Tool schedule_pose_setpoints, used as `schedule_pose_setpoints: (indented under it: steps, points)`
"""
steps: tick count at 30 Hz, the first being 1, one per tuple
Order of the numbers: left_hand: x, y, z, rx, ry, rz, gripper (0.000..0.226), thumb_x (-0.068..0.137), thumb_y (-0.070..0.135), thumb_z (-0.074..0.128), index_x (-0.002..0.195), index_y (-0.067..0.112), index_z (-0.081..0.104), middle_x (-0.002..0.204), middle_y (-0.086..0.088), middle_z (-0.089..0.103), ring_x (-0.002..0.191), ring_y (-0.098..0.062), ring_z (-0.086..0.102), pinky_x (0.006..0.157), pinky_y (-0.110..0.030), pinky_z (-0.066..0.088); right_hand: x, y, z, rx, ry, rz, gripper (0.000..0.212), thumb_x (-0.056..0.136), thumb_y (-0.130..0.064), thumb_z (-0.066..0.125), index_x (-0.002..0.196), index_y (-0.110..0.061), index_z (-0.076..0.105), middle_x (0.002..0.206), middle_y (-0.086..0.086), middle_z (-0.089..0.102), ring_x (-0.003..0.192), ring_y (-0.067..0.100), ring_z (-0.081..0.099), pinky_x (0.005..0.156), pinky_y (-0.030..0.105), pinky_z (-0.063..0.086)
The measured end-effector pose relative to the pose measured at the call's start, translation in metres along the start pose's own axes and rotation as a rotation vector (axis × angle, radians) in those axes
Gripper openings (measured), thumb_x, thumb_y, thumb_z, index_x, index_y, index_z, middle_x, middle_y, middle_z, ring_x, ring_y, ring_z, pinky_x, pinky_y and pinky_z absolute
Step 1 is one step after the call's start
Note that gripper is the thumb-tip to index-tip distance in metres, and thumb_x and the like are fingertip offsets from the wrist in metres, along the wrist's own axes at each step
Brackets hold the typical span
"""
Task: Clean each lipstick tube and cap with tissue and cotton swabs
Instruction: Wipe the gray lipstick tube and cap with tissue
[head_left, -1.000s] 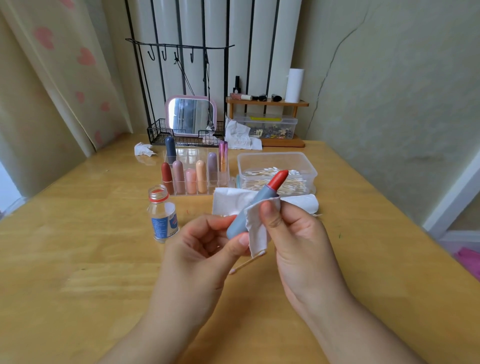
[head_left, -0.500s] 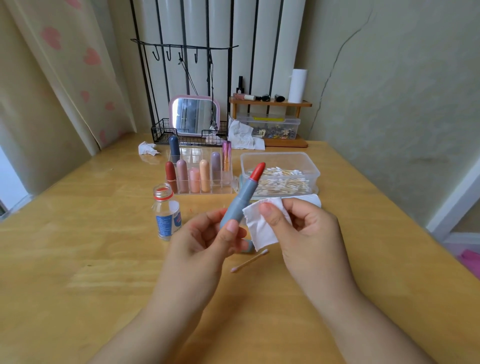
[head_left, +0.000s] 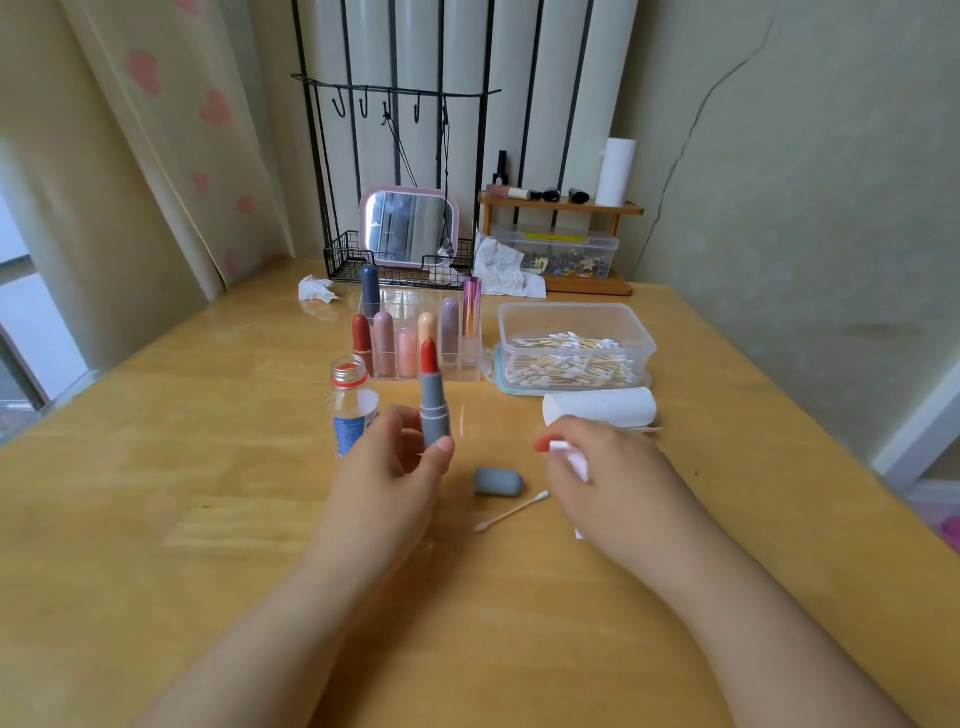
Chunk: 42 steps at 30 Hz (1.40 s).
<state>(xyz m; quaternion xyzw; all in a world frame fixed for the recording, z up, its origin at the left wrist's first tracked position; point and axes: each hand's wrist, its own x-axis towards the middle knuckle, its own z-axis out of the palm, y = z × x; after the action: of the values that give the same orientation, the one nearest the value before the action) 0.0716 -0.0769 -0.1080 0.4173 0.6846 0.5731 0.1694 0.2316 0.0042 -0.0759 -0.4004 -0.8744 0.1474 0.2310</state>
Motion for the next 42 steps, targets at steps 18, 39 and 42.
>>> schedule_pose_setpoints:
  steps: [18,39,42]
  points:
    - [0.009,-0.01,0.001,0.431,0.013,0.007,0.016,0.079,0.022,0.073,0.095,0.019,0.069,0.08,0.009,0.063,0.066,-0.002,0.049,0.057,-0.008,0.036,0.009,0.012,0.01,0.044,-0.018,0.065,0.028,0.091,-0.03,0.059,0.118,-0.024,0.063,0.114,-0.006,0.06,0.104,0.012,0.053,0.076,0.022,0.035]
    - [0.006,-0.011,0.002,0.613,0.005,0.031,0.032,0.077,0.041,0.071,0.1,0.02,0.064,0.091,0.006,0.058,0.082,-0.013,0.052,0.063,-0.026,0.037,0.0,0.012,0.002,0.269,-0.129,0.165,0.024,0.087,-0.038,0.064,0.11,-0.032,0.064,0.104,-0.014,0.065,0.086,-0.005,0.058,0.064,0.001,0.038]
    - [-0.001,-0.001,-0.001,0.652,0.049,-0.013,0.032,0.079,0.047,0.066,0.097,0.022,0.058,0.088,0.006,0.055,0.082,-0.015,0.053,0.061,-0.028,0.037,0.001,0.013,-0.002,0.368,-0.148,0.19,0.018,0.086,-0.037,0.065,0.103,-0.036,0.064,0.103,-0.019,0.064,0.089,-0.006,0.057,0.063,0.004,0.04]
